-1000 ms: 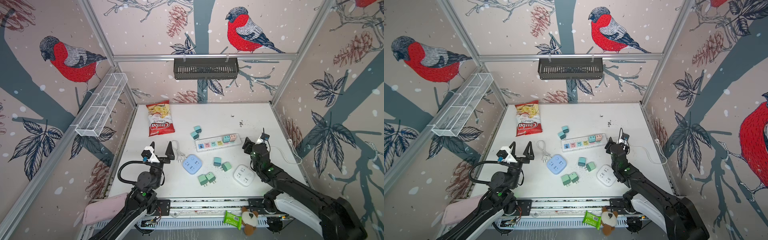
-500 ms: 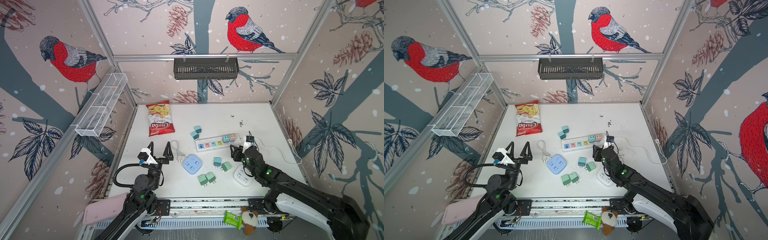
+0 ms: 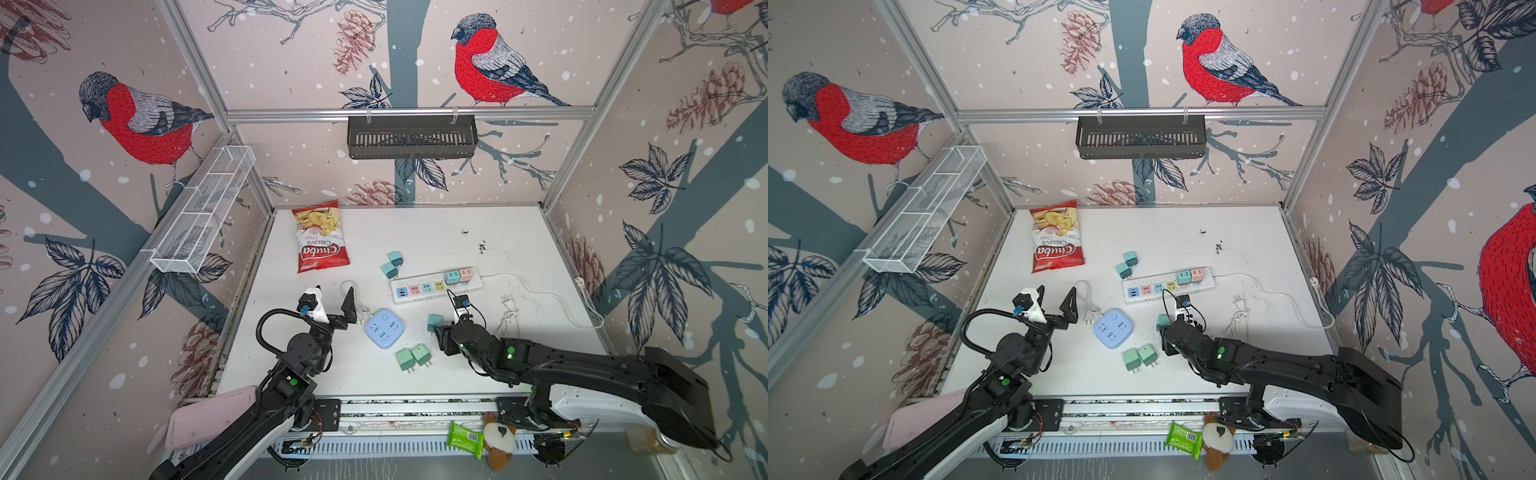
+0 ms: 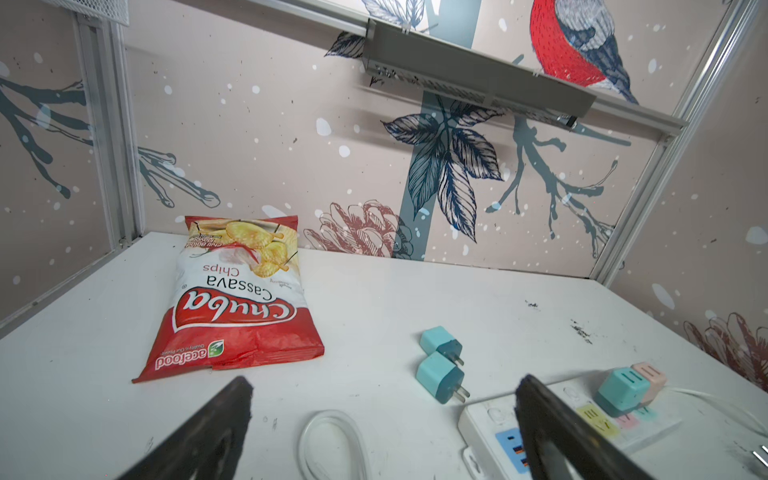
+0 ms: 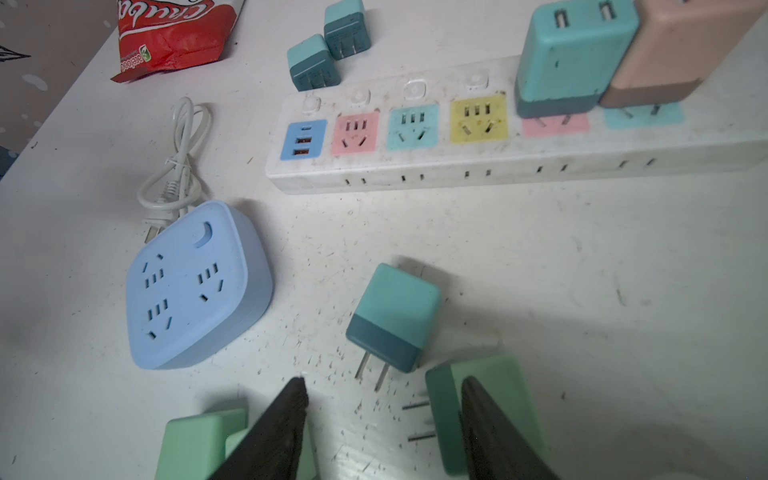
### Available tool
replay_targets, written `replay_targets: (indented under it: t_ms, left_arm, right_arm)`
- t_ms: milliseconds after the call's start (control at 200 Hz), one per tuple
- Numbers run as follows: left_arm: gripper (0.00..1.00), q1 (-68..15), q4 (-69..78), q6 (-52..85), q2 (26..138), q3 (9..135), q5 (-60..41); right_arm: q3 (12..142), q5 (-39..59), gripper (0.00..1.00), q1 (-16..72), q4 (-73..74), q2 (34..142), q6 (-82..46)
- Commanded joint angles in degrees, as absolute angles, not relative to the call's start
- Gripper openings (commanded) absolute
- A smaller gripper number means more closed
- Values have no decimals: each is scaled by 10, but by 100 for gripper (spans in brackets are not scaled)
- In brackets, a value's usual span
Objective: Insert the plug
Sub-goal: 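Lower the right gripper onto a light-green adapter near the blue socket and close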
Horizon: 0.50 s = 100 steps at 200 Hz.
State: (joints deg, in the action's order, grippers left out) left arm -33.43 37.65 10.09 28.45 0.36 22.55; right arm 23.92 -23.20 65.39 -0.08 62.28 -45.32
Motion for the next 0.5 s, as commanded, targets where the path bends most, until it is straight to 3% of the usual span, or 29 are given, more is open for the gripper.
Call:
replay_targets:
  t_ms: [0,495]
  left_arm:
    - [98,-333,425,105,304,-39,225]
    - [98,-333,422,106,309,-36,217]
  right_arm:
    - [236,-262,61,679,-47,603,-498]
    - [148,-252,64,695,-62,506,-543]
